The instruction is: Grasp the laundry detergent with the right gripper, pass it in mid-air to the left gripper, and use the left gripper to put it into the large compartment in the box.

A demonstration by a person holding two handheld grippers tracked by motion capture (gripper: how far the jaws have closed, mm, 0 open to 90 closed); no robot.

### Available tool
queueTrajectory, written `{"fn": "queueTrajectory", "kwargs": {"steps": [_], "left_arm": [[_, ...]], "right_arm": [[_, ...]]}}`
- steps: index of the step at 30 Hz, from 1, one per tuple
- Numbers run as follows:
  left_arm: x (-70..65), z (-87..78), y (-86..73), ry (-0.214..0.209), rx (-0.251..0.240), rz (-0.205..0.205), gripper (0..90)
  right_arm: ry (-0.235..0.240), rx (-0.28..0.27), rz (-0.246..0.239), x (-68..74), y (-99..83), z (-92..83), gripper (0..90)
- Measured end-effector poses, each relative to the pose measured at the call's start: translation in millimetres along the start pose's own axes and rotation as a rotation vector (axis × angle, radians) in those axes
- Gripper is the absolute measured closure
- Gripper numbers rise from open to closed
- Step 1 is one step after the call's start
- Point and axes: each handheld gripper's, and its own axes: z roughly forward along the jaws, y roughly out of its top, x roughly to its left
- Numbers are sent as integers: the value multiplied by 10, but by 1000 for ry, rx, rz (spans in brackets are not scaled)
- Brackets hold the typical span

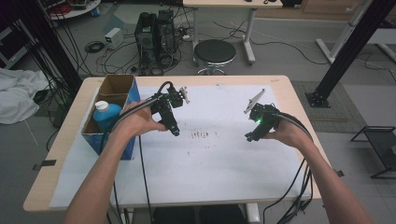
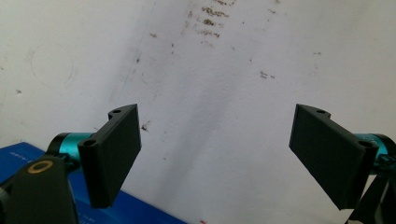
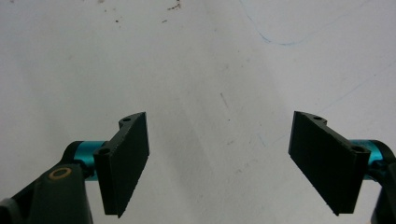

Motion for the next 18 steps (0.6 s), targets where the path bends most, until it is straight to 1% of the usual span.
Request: {"fn": "queueTrajectory", "kwargs": {"steps": [1, 2, 3, 5, 6, 7, 8, 9, 12, 15, 16, 17, 18], "left_arm": [[1, 5, 1, 3, 0, 3, 167], [3, 6, 3, 3, 1, 4, 168], [-3, 13, 5, -1, -3, -7, 168], [-9, 22, 7, -2, -12, -12, 168], [2, 14, 10, -3, 4, 4, 168], [-6, 21, 9, -4, -6, -8, 168], [2, 16, 9, -2, 6, 4, 167], [-3, 23, 6, -3, -3, -4, 168], [-1, 31, -3, -18, 3, 6, 168], [-4, 49, -7, -21, 8, 7, 168], [-5, 51, -8, -21, 10, 4, 168], [-7, 53, -12, -23, 8, 3, 168], [-8, 55, -12, -29, 7, 0, 168]], "right_arm": [[2, -5, -8, -8, -1, 3, 197], [2, -1, 1, -3, -1, 2, 196], [2, -1, 0, -3, -1, 3, 196], [-2, 1, 2, 0, -2, 5, 196], [-2, 0, -3, -4, -2, 8, 196], [-4, 0, -7, -7, -2, 9, 196], [-2, 1, -2, -3, -2, 6, 196], [-2, 2, 2, 0, -2, 2, 197], [-4, 2, 0, 1, -2, 1, 196], [-5, 2, 5, 9, 0, 4, 197], [-7, -3, -10, 0, 1, 5, 197], [-8, -4, -7, 4, 2, 6, 197], [-5, -6, 6, 14, 0, 8, 197]]}}
